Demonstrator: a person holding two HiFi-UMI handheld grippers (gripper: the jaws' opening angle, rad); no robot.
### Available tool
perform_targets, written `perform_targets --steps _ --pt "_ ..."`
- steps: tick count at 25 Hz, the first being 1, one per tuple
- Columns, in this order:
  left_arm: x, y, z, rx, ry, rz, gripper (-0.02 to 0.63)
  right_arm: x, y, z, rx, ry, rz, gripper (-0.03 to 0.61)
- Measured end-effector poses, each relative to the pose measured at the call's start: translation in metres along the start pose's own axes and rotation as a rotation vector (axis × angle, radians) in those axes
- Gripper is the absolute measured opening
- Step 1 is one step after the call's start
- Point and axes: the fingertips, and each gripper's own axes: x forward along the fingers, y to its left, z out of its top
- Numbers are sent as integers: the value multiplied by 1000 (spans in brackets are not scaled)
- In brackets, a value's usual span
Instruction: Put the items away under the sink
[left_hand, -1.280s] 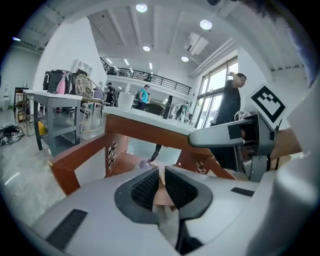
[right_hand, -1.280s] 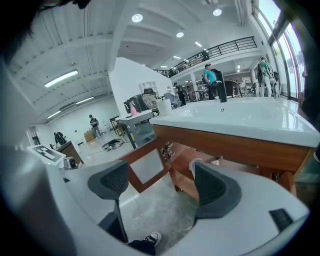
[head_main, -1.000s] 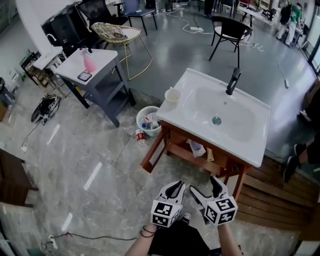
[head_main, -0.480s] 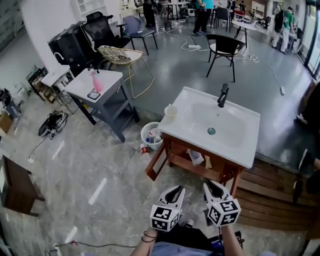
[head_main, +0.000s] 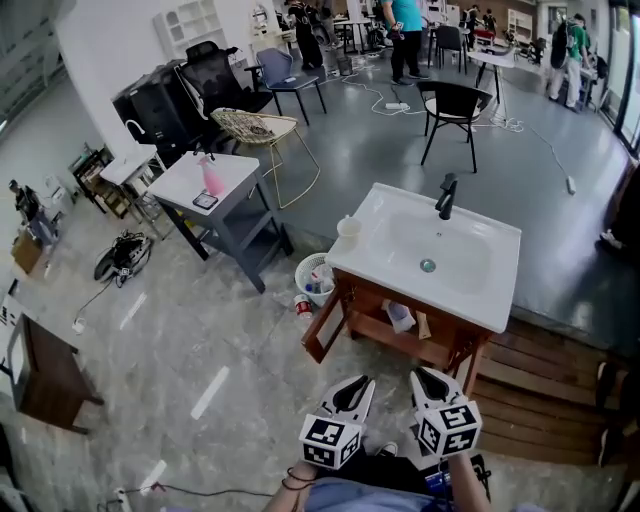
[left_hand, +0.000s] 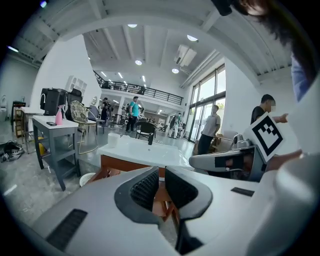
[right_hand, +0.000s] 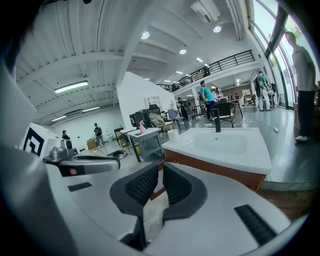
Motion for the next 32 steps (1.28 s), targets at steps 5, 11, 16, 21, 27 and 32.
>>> perform_targets --steps 5,11,16,21,27,32 --pt "-16 -1 -1 13 8 5 43 -9 21 -9 -45 26 21 44" --pt "-39 -1 -2 29 12 -2 43 -16 46 -14 -51 24 39 44" --pt "-78 3 -8 32 7 -8 43 -22 82 -25 -64 31 37 44" --pt "-123 6 -21 39 2 -16 43 -39 127 -37 -64 21 34 44" --pt "-172 -3 -30 54 -5 -47 43 -72 175 -49 -64 -6 14 43" --pt "-206 -14 -38 80 -19 -80 43 -98 203 -59 -65 -34 -17 43"
